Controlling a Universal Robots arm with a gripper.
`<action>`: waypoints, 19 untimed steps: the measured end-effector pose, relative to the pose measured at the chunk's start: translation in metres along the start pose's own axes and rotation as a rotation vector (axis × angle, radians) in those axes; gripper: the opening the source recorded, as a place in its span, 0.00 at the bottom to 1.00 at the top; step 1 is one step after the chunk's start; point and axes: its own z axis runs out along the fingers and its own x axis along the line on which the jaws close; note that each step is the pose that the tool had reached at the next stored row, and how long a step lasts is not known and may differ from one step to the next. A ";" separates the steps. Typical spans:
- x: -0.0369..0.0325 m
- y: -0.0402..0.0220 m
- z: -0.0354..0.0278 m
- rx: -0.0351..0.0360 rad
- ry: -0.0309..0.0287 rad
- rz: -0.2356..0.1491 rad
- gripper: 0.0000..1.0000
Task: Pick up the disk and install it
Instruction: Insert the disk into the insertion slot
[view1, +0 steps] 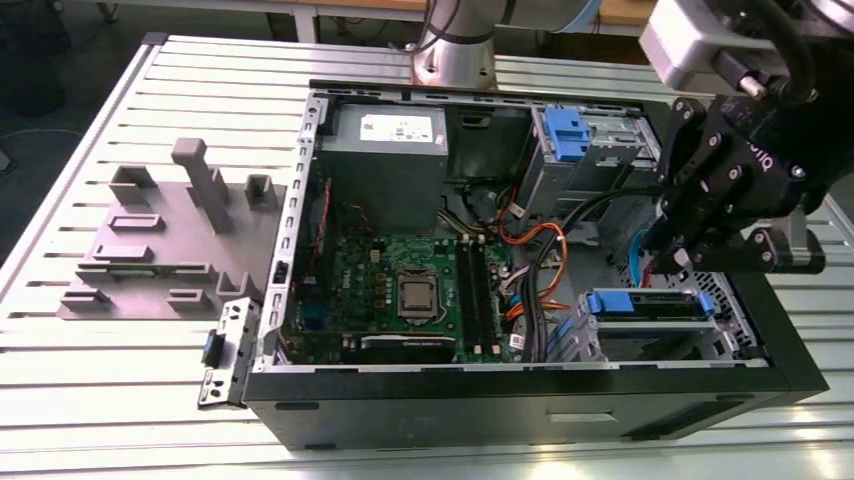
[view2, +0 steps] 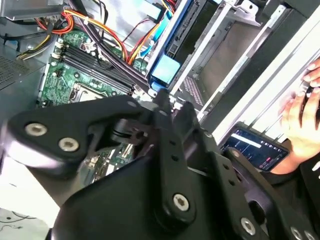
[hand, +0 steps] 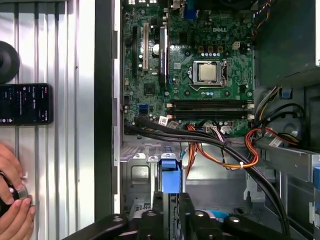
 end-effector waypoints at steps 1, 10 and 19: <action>0.0000 0.0000 0.0019 0.0000 0.0001 0.000 0.24; 0.0002 -0.0003 0.0183 0.0000 0.0001 -0.002 0.11; 0.0003 -0.0044 0.0346 0.0000 0.0002 -0.003 0.11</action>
